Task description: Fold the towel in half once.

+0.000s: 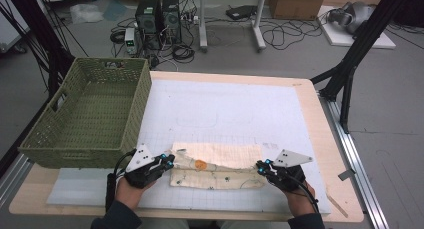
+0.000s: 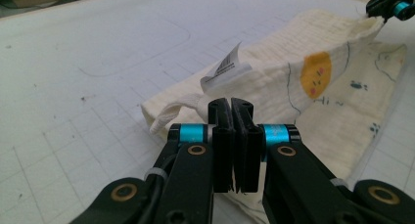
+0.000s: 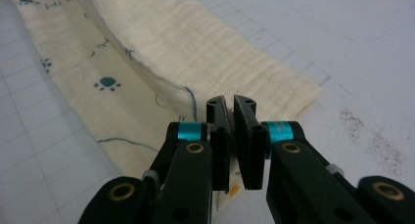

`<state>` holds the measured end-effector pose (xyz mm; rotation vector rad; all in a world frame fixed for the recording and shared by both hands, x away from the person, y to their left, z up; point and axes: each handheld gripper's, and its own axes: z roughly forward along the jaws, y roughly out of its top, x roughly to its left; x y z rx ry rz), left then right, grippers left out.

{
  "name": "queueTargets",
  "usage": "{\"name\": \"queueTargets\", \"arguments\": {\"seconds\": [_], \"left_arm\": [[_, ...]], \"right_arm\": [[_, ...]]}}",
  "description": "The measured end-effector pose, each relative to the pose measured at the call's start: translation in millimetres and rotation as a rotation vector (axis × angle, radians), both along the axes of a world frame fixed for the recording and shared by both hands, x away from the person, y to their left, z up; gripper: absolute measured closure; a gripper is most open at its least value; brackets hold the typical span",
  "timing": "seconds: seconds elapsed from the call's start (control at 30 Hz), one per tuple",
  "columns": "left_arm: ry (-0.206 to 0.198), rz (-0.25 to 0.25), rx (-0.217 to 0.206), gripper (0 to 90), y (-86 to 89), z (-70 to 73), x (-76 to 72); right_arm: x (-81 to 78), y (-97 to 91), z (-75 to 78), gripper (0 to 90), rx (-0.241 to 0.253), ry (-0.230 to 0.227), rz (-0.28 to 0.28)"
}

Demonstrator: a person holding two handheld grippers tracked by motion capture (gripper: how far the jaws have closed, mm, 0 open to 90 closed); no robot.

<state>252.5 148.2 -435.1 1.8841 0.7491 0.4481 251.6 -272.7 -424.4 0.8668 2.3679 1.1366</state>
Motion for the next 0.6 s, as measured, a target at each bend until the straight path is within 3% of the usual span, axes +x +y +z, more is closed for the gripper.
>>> {"name": "queueTargets", "arguments": {"seconds": [0.1,0.2,0.23,0.3,0.37,0.43,0.6], "left_arm": [[0.020,-0.014,0.016,87.0,0.2,-2.7,-0.9],[0.038,-0.020,-0.014,84.9,3.9,1.0,1.0],[0.047,-0.011,-0.034,80.1,5.4,2.8,2.1],[0.057,0.014,-0.100,56.3,8.8,6.0,5.4],[0.055,0.020,-0.140,45.8,12.7,9.7,9.5],[0.048,0.040,-0.154,41.4,14.0,12.8,15.6],[0.082,0.088,-0.116,41.4,7.4,9.5,39.7]], "right_arm": [[-2.9,1.6,-0.3,85.7,-0.004,0.007,0.009],[-4.6,4.1,-3.1,85.3,-0.038,0.029,0.009],[-4.8,4.5,-4.1,84.4,-0.056,0.028,0.012],[-4.9,3.4,-3.6,75.7,-0.065,0.031,0.003],[-2.8,-2.7,1.7,64.9,-0.031,0.023,-0.034],[0.5,-11.6,8.1,61.8,0.025,0.007,-0.072],[13.7,-19.9,14.8,54.4,0.080,-0.021,-0.139]]}}
